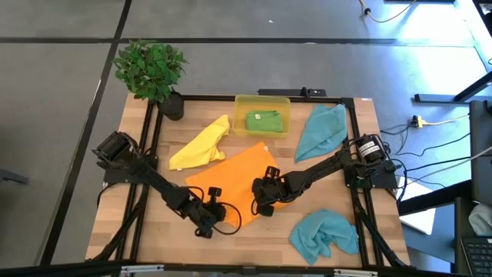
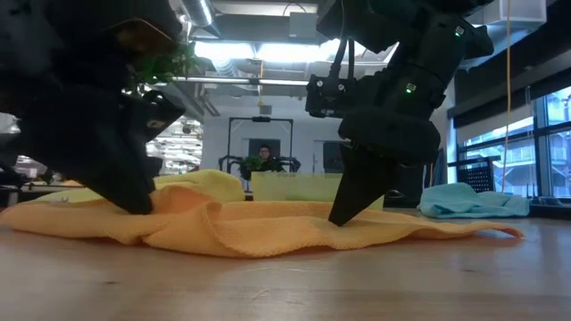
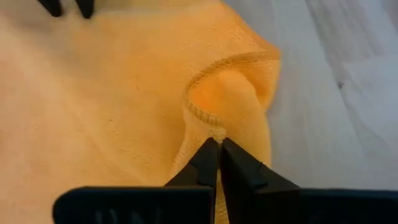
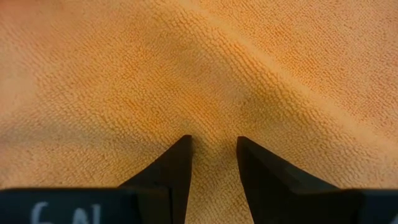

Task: Fold microfiber towels
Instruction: Fold the orange microfiber cloth

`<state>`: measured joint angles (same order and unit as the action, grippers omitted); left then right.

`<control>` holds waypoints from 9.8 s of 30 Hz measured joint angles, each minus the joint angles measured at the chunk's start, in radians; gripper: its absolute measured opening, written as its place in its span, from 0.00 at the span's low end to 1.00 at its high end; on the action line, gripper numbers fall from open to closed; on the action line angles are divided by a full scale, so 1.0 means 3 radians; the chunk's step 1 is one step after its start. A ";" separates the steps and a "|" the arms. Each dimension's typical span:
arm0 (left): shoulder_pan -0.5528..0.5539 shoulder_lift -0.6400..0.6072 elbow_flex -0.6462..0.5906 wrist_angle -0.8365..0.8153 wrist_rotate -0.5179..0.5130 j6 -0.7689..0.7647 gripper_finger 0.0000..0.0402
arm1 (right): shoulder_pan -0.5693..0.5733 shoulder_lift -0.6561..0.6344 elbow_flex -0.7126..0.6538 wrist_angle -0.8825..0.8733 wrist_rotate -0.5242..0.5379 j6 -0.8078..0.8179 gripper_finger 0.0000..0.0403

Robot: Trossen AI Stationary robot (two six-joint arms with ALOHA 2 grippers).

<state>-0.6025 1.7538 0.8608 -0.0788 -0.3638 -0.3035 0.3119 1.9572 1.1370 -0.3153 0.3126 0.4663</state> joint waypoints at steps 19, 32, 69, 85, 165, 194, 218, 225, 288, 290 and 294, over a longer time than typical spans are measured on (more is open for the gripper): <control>-0.0328 0.0001 0.0295 -0.0204 0.1045 -0.0174 0.01 | 0.0007 -0.0003 0.0003 0.0056 -0.0416 0.0010 0.32; -0.0386 0.0001 0.0295 -0.0195 0.1205 -0.0291 0.26 | 0.0194 0.0010 0.0442 -0.0314 -0.0697 -0.0116 0.32; -0.0788 -0.1356 -0.1542 0.0361 -0.1436 -0.2062 0.29 | -0.0811 -0.1326 -0.1406 0.1382 -0.0350 -0.0649 0.06; -0.0117 -0.1349 -0.1591 0.0422 -0.0920 -0.1937 0.28 | -0.1429 -0.1132 -0.1373 0.1440 -0.0663 -0.0879 0.01; 0.0492 -0.1353 -0.1355 0.1694 -0.0589 -0.0376 0.28 | -0.1365 -0.0481 -0.0732 -0.0255 -0.0074 0.0171 0.01; 0.0098 -0.1352 -0.1355 0.1495 -0.0165 -0.0539 0.28 | -0.0170 -0.1444 -0.0758 -0.0897 -0.0293 0.0761 0.11; -0.0718 -0.0842 -0.0605 0.0716 -0.0344 -0.0435 0.28 | 0.1159 -0.1269 -0.0750 -0.0335 -0.0435 0.0360 0.43; -0.0756 -0.0384 -0.0188 0.0349 -0.0187 -0.0399 0.33 | 0.1384 -0.1269 -0.0746 -0.0338 -0.0401 0.0507 0.45; -0.0650 -0.0024 0.0039 -0.0872 0.0035 -0.1239 0.45 | -0.0719 -0.0769 -0.0752 -0.1690 -0.0303 -0.0076 0.02; -0.0652 -0.0024 0.0039 -0.0880 0.0037 -0.1239 0.45 | -0.0629 -0.0779 -0.0753 -0.1787 -0.0384 0.0052 0.01; -0.0654 -0.0024 0.0037 -0.0889 0.0005 -0.1236 0.45 | -0.0391 -0.0787 -0.0753 -0.1881 -0.0648 0.0368 0.01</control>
<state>-0.7986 1.7466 0.8719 -0.3454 -0.3623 -0.6744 0.1946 1.7210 0.9112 -0.8795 0.1182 0.5768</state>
